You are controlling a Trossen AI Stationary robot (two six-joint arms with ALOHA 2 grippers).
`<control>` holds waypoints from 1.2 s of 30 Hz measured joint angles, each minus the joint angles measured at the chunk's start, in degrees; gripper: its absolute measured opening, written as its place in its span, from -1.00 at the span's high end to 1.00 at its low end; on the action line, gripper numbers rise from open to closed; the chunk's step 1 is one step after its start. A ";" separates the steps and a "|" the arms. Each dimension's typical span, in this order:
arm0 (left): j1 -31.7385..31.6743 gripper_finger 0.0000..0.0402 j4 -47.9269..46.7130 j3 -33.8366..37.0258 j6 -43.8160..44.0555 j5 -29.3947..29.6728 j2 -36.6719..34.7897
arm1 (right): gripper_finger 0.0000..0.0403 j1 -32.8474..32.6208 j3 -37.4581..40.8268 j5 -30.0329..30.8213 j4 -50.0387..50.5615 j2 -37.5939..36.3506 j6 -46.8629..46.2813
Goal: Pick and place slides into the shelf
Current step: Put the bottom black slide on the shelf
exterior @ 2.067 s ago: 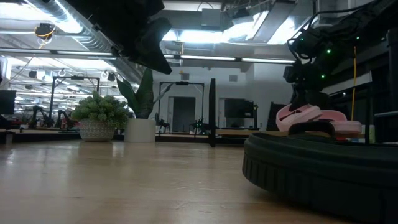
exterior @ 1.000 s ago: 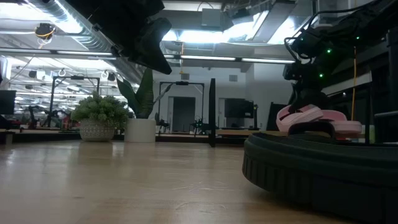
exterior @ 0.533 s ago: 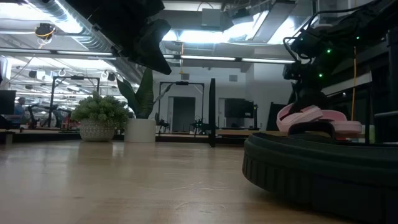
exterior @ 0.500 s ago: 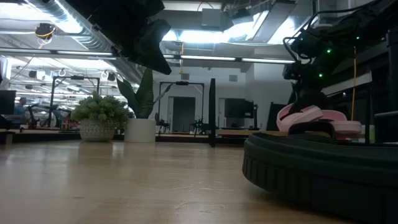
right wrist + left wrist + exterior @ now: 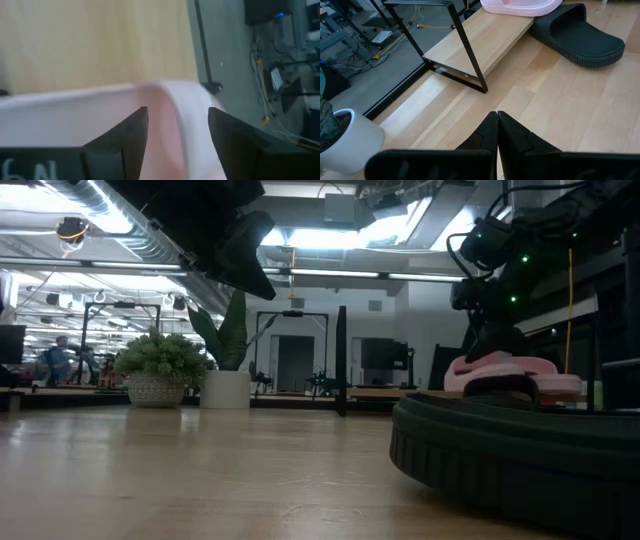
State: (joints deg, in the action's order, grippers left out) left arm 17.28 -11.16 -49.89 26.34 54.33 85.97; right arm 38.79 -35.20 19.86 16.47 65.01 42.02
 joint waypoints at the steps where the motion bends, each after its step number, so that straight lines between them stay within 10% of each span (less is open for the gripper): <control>1: 0.00 1.00 0.00 0.00 -0.01 0.00 0.00 | -0.03 -0.78 0.00 0.02 0.19 0.00 -0.45; 23: 0.02 1.00 0.02 0.00 -0.01 -2.82 0.00 | -0.01 -11.56 -12.87 1.43 10.02 -0.02 -14.59; 36: 0.00 1.00 0.93 0.00 -0.60 -2.56 0.00 | 0.50 -26.68 -28.65 -2.98 26.02 -0.05 -31.50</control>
State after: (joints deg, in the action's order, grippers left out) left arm 17.28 -10.23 -49.89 25.73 51.76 85.97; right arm 12.11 -63.85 16.88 42.49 64.97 10.52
